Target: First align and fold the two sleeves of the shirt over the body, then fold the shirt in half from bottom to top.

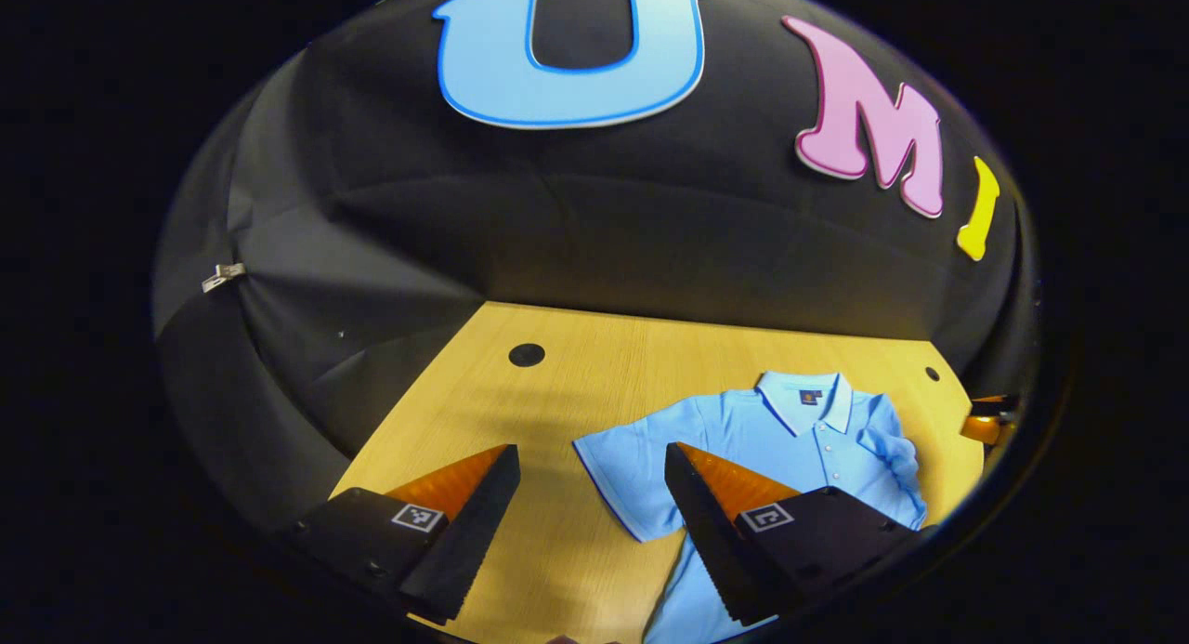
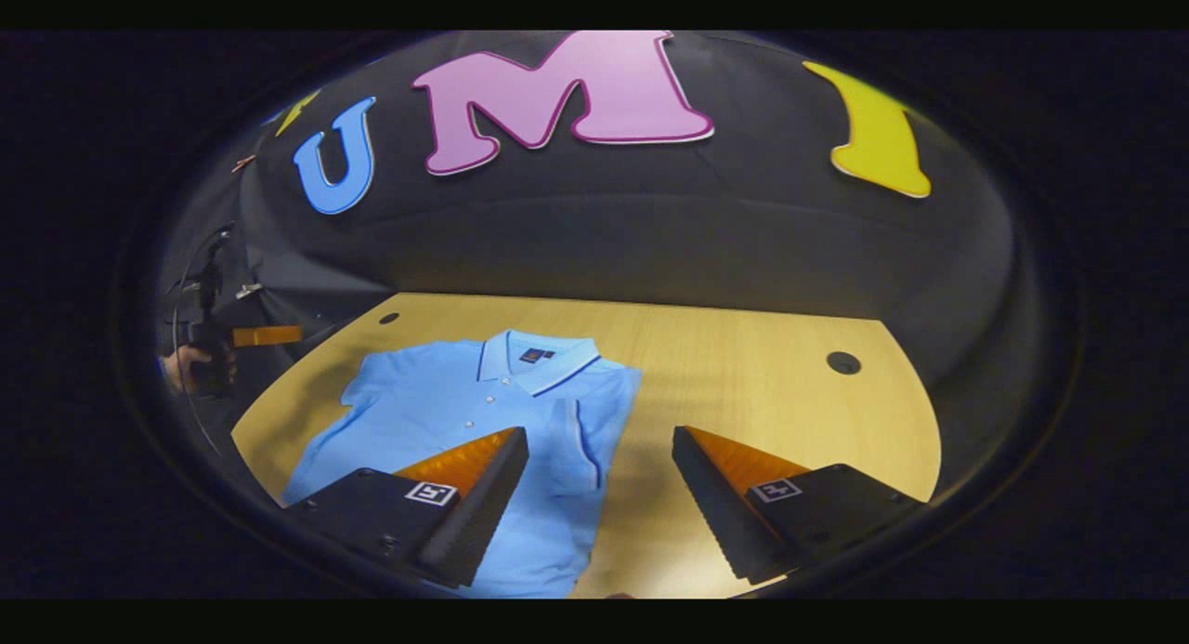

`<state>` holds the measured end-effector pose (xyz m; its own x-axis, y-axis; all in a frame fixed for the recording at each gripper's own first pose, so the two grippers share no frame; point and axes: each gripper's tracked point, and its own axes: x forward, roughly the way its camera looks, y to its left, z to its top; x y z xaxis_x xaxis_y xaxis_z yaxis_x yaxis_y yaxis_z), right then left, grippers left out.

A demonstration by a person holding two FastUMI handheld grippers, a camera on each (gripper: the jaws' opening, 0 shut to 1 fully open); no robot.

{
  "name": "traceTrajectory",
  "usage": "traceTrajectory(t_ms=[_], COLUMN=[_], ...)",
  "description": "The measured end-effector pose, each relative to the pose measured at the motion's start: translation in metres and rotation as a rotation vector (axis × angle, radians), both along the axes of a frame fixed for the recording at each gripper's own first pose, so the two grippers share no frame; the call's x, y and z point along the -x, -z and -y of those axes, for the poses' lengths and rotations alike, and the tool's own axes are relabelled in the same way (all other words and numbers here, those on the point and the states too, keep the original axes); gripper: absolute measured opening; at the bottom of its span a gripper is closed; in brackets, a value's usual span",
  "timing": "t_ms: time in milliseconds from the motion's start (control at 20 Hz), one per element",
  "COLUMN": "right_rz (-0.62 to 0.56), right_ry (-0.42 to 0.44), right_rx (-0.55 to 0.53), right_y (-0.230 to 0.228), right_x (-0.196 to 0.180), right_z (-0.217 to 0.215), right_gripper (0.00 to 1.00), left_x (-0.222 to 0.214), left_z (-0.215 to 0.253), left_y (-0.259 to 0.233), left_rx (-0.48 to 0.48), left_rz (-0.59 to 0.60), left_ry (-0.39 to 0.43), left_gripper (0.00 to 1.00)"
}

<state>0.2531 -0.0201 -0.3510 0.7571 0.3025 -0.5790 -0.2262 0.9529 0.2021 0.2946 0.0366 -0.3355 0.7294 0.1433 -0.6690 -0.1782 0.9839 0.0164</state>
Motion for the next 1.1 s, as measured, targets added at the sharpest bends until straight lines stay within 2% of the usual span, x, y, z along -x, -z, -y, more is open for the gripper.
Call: traceTrajectory(t_ms=[150,250,400,550,600,650,800,1000,1100], right_rz=[-0.064,-0.074,-0.114,-0.13,-0.135,-0.14,-0.143,-0.131,-0.133], right_ry=[0.058,0.099,0.126,0.127,0.127,0.126,0.13,0.123,0.103], right_rx=[-0.031,-0.056,-0.053,-0.038,-0.037,-0.04,-0.073,-0.084,-0.065], right_y=[0.01,0.013,0.03,0.038,0.041,0.042,0.042,0.039,0.042], right_x=[0.03,0.041,0.055,0.059,0.06,0.059,0.051,0.049,0.052], right_z=[0.021,0.034,0.045,0.05,0.053,0.054,0.052,0.047,0.047], right_gripper=[0.98,0.98,0.98,0.98,0.98,0.98,0.98,0.98,0.98], left_x=[-0.029,-0.04,-0.038,-0.03,-0.03,-0.035,-0.037,-0.042,-0.053], left_z=[0.009,0.013,0.014,0.027,0.031,0.034,0.044,0.055,0.054], left_y=[0.035,0.063,0.106,0.138,0.136,0.149,0.138,0.125,0.1], left_rx=[0.03,0.013,0.008,0.054,0.06,0.073,0.05,0.096,0.027], left_rz=[-0.091,-0.159,-0.283,-0.36,-0.377,-0.363,-0.354,-0.311,-0.242], left_ry=[-0.002,0.022,-0.024,-0.02,-0.014,0.007,-0.014,0.02,0.072], left_gripper=[1.0,1.0,0.98,0.95,0.92,0.86,0.1,0.06,0.06])
